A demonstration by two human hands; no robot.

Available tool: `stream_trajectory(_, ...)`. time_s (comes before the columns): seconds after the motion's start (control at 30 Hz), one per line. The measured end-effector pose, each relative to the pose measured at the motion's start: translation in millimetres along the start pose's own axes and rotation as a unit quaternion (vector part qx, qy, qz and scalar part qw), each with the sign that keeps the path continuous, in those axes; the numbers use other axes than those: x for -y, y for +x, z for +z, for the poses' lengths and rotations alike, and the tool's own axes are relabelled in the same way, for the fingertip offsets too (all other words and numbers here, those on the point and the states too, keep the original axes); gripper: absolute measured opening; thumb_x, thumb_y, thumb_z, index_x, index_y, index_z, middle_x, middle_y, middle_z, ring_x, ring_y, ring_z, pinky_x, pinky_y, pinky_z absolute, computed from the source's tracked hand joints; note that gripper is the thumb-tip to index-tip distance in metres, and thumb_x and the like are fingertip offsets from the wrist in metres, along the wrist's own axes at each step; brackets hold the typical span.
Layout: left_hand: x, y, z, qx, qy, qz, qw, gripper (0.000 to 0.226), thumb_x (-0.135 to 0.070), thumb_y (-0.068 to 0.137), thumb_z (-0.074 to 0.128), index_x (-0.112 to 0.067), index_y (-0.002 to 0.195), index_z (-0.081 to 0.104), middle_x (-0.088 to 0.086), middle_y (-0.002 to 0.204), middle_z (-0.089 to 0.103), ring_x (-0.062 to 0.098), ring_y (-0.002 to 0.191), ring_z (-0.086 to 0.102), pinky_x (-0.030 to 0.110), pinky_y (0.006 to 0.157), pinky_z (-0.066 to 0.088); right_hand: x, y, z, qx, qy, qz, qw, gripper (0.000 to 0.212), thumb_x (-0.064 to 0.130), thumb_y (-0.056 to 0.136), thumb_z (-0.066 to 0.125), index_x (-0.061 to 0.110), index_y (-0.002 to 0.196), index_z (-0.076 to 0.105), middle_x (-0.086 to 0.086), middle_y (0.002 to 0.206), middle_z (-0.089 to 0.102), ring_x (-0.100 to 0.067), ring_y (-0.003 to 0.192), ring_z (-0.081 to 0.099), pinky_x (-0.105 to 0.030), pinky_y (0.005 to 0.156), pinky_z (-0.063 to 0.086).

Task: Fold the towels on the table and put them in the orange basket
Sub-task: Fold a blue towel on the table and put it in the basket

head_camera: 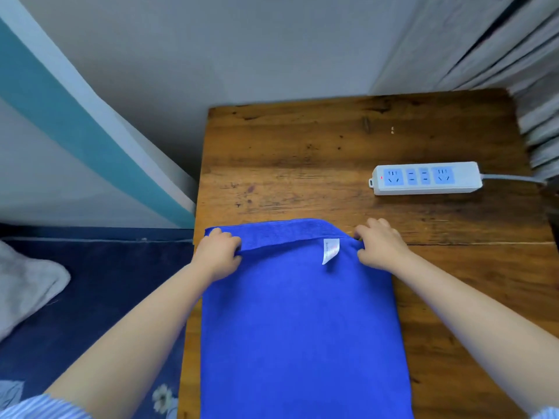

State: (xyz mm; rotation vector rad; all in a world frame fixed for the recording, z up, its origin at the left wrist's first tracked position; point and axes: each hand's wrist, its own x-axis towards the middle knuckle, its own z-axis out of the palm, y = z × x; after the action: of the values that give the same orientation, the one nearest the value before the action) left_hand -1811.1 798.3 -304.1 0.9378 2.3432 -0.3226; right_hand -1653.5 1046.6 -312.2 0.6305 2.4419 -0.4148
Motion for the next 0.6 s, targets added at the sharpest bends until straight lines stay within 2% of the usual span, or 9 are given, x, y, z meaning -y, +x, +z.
stream_trajectory(0.07, 12.1, -7.5, -1.9, -0.009, -0.023, 0.03, 0.999, 0.033, -0.028, 0.091, 0.047, -0.018, 0.062, 0.033, -0.001, 0.07, 0.045, 0.022, 0.089, 0.043, 0.03, 0.068, 0.035, 1.5, 1.3, -1.2, 0.009, -0.013, -0.018, 1.0, 0.01, 0.014, 0.078, 0.052, 0.018, 0.087, 0.05, -0.003, 0.099, 0.046, -0.024, 0.108, 0.04, -0.029, 0.079, 0.028)
stream_trajectory(0.1, 18.8, -10.5, -3.9, -0.005, -0.035, 0.032, 0.999, 0.039, -0.031, 0.091, 0.047, -0.021, 0.059, 0.028, -0.004, 0.064, 0.041, 0.021, 0.082, 0.042, 0.029, 0.064, 0.032, 3.4, 2.1, -3.1, 0.01, -0.018, -0.029, 0.999, 0.01, 0.014, 0.077, 0.052, 0.02, 0.075, 0.044, 0.0, 0.09, 0.045, -0.024, 0.106, 0.042, -0.029, 0.077, 0.027)
stream_trajectory(0.17, 29.9, -13.2, -5.5, 0.005, -0.046, 0.014, 0.999, 0.039, -0.035, 0.093, 0.047, -0.024, 0.061, 0.026, -0.006, 0.063, 0.039, 0.02, 0.073, 0.043, 0.028, 0.06, 0.029, 6.5, 1.9, -6.7, 0.015, -0.032, -0.044, 0.998, 0.028, 0.015, 0.077, 0.052, 0.024, 0.061, 0.031, 0.004, 0.078, 0.043, -0.023, 0.102, 0.046, -0.028, 0.074, 0.027)
stream_trajectory(0.23, 37.7, -10.2, -6.4, -0.005, -0.051, 0.002, 0.999, 0.027, -0.032, 0.095, 0.045, -0.02, 0.073, 0.035, -0.001, 0.076, 0.051, 0.022, 0.078, 0.05, 0.028, 0.061, 0.032, 10.4, 1.5, -10.6, 0.013, -0.057, -0.048, 0.997, 0.029, 0.016, 0.08, 0.05, 0.024, 0.061, 0.03, 0.0, 0.081, 0.053, -0.024, 0.096, 0.052, -0.027, 0.07, 0.03)
stream_trajectory(0.27, 39.6, -7.4, -6.2, -0.017, -0.048, 0.003, 0.999, 0.02, -0.03, 0.095, 0.044, -0.018, 0.08, 0.041, 0.002, 0.087, 0.057, 0.023, 0.085, 0.053, 0.029, 0.064, 0.034, 12.1, 1.7, -11.2, 0.008, -0.064, -0.053, 0.997, 0.021, 0.016, 0.083, 0.048, 0.022, 0.066, 0.036, -0.002, 0.088, 0.059, -0.024, 0.092, 0.054, -0.025, 0.065, 0.031)
stream_trajectory(0.33, 40.7, -1.3, -2.9, -0.044, -0.032, 0.006, 0.999, 0.017, -0.026, 0.096, 0.042, -0.013, 0.093, 0.052, 0.005, 0.103, 0.057, 0.022, 0.1, 0.051, 0.029, 0.07, 0.037, 18.2, 0.3, -15.3, -0.004, -0.087, -0.072, 0.994, 0.007, 0.017, 0.087, 0.046, 0.019, 0.088, 0.053, -0.004, 0.1, 0.06, -0.022, 0.092, 0.053, -0.025, 0.06, 0.033)
stream_trajectory(0.43, 37.8, 9.8, 7.1, -0.072, -0.016, 0.002, 0.997, 0.024, -0.025, 0.095, 0.043, -0.007, 0.104, 0.055, 0.007, 0.119, 0.046, 0.023, 0.116, 0.041, 0.031, 0.082, 0.04, 25.2, 6.2, -18.5, -0.026, -0.119, -0.13, 0.984, 0.022, 0.016, 0.087, 0.048, 0.015, 0.104, 0.062, -0.007, 0.125, 0.047, -0.023, 0.118, 0.041, -0.03, 0.079, 0.04)
stream_trajectory(0.5, 35.2, 16.0, 10.7, -0.068, -0.013, 0.0, 0.998, 0.026, -0.025, 0.095, 0.043, -0.006, 0.107, 0.056, 0.008, 0.132, 0.039, 0.024, 0.125, 0.035, 0.033, 0.091, 0.04, 30.8, 14.1, -23.2, 0.003, -0.093, -0.152, 0.984, 0.019, 0.014, 0.084, 0.051, 0.015, 0.098, 0.065, -0.003, 0.147, 0.029, -0.024, 0.137, 0.021, -0.032, 0.097, 0.037)
stream_trajectory(0.6, 34.0, 20.5, 9.9, -0.042, -0.003, -0.026, 0.999, 0.028, -0.028, 0.095, 0.043, -0.01, 0.112, 0.056, 0.009, 0.138, 0.035, 0.026, 0.127, 0.034, 0.035, 0.093, 0.037, 41.7, 30.2, -28.2, 0.076, -0.06, -0.185, 0.978, 0.014, 0.008, 0.079, 0.053, 0.021, 0.078, 0.057, 0.002, 0.153, 0.016, -0.022, 0.142, 0.007, -0.034, 0.104, 0.029)
